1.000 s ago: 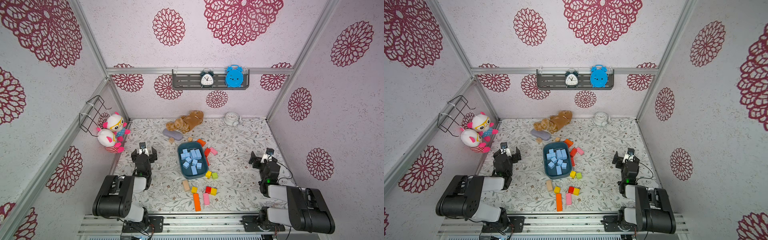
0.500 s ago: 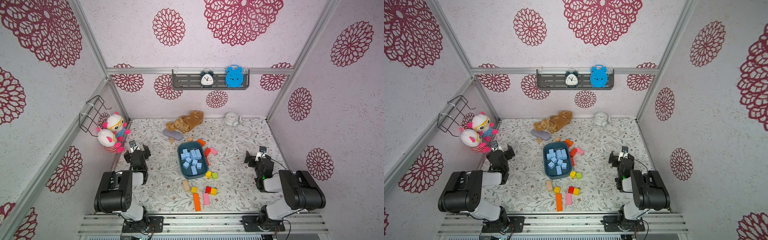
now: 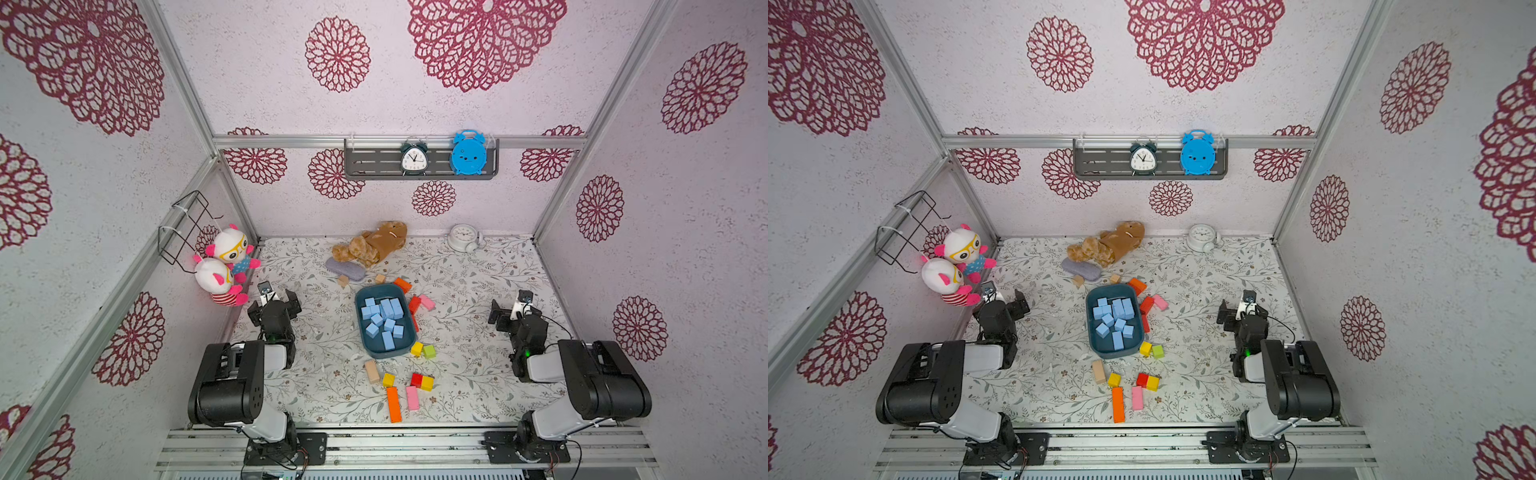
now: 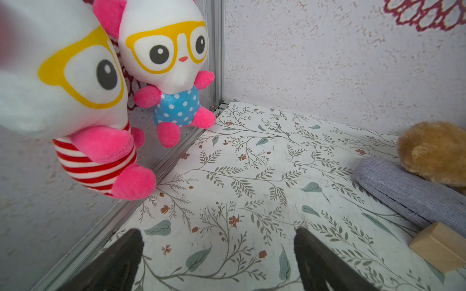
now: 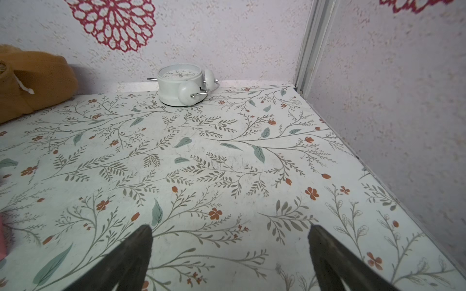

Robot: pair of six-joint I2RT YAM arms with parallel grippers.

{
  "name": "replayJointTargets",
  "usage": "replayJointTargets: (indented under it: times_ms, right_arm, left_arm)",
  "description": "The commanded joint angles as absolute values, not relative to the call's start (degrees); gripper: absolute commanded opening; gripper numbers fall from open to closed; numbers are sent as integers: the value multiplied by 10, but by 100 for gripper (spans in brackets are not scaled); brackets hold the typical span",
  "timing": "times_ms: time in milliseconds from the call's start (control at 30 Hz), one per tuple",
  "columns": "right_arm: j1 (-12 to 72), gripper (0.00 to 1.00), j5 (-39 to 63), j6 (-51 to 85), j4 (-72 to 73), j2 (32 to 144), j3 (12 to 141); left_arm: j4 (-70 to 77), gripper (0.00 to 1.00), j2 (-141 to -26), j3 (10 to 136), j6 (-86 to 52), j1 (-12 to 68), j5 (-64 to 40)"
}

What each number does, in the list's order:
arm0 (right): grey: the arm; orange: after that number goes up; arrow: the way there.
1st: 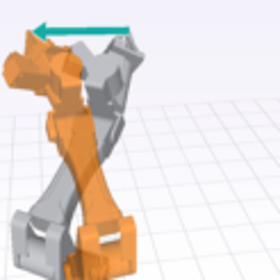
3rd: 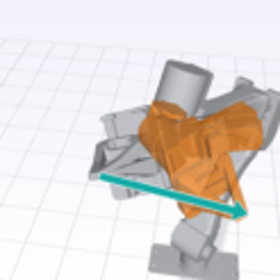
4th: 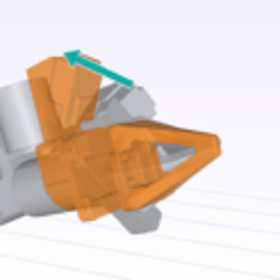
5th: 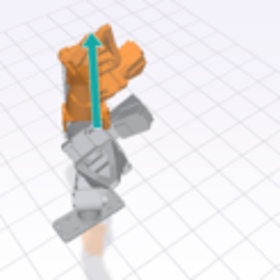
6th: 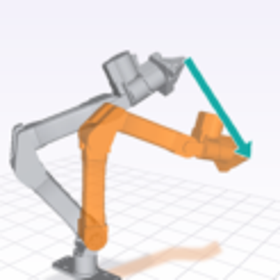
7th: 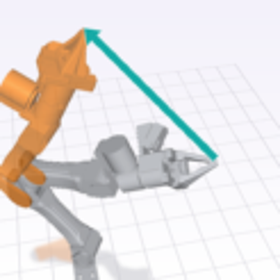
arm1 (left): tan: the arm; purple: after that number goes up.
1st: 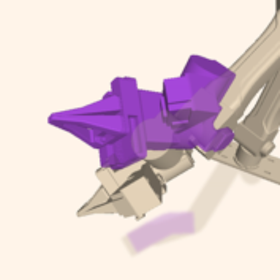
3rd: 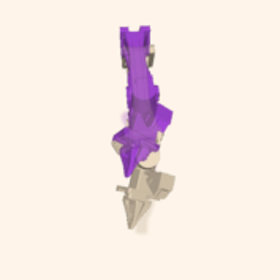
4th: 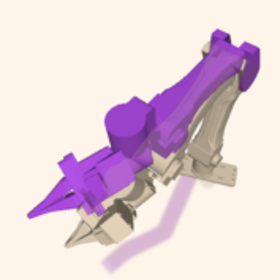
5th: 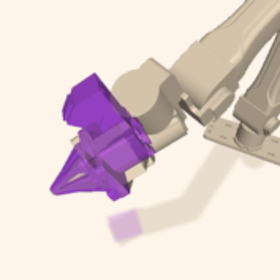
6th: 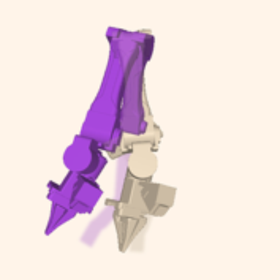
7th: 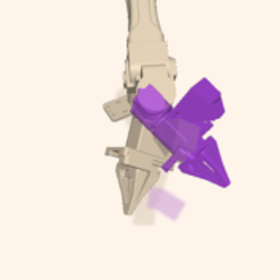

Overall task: Pick out the blue building blocks
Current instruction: Reset both arms

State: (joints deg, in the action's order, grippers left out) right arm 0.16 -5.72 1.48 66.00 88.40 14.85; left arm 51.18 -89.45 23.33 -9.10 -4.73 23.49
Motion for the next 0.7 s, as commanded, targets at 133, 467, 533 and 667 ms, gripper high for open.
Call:
replayJointTargets:
  times_ms: [133,467,533,667]
  right_arm:
    - [0,99,-53,8,672,877,151]
    - [0,99,-53,8,672,877,151]
    - [0,99,-53,8,672,877,151]
    - [0,99,-53,8,672,878,151]
  left_arm:
    - [520,97,-889,232,-96,-50,232]
    - [513,97,-890,237,-96,-52,230]
    - [511,97,-892,238,-98,-53,226]
    - [518,97,-889,233,-97,-53,227]
